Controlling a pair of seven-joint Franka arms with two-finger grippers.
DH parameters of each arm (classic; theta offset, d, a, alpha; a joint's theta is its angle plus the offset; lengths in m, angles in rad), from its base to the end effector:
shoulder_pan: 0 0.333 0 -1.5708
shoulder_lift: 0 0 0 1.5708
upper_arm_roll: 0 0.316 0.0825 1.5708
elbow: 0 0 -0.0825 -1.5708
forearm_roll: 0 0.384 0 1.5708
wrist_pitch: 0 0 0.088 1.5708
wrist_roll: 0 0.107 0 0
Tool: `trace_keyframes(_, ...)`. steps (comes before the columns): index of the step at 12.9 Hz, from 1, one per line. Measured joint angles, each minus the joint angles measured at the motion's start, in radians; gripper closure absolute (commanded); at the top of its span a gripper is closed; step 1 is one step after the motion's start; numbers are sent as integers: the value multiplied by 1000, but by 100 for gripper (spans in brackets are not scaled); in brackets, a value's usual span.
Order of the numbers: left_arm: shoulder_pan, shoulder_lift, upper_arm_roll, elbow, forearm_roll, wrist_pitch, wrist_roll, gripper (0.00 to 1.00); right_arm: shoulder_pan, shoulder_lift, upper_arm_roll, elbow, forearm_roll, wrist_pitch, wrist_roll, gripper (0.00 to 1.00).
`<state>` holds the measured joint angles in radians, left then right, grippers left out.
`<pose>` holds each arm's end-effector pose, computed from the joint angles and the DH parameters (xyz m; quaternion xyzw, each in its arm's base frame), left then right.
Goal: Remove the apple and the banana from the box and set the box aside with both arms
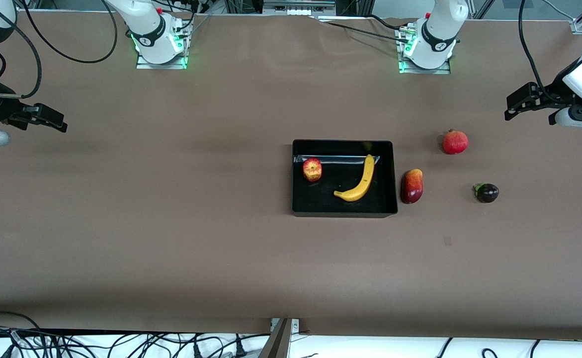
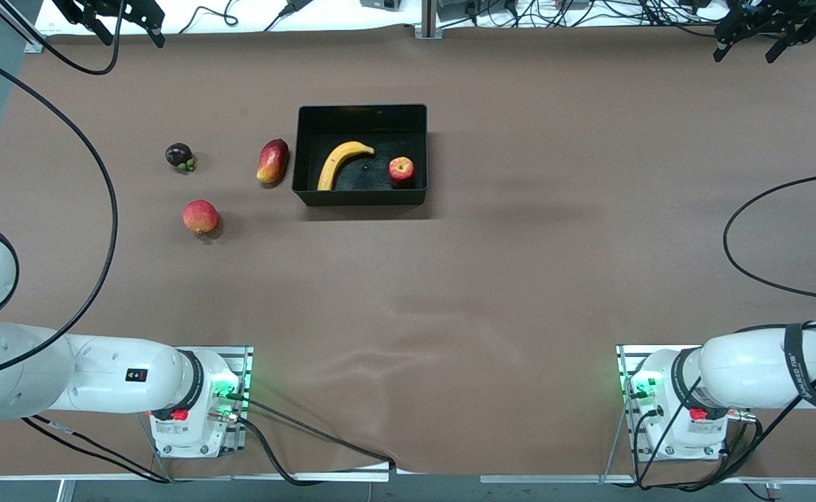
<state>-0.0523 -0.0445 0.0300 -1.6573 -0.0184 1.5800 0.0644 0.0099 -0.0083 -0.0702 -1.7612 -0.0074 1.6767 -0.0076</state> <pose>0.5398 -0.0136 0.6088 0.9989 -0.0431 -0.0162 0.0102 0.5510 -0.0341 0.5479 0.9989 -0.0258 -0.0382 0.0021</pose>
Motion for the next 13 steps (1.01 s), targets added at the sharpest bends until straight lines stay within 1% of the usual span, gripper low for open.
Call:
trace_keyframes(3, -1, 2, -12, 0, 0, -2, -1, 0, 0, 0, 0, 0, 0, 0, 0, 0)
trace_keyframes(5, -4, 13, -34, 0, 0, 2, -24, 0, 0, 0, 0, 0, 0, 0, 0, 0)
trace_keyframes(8, -9, 53, -125, -6, -1, 45, -126, 0, 0, 0, 1, 1, 0, 0, 0, 0)
trace_keyframes(11, -30, 85, -231, -79, -1, 162, -258, 0, 0, 0, 1, 1, 0, 0, 0, 0)
trace_keyframes(13, -71, 110, -248, -113, -45, 209, -304, 0, 0, 0, 1, 1, 0, 0, 0, 0)
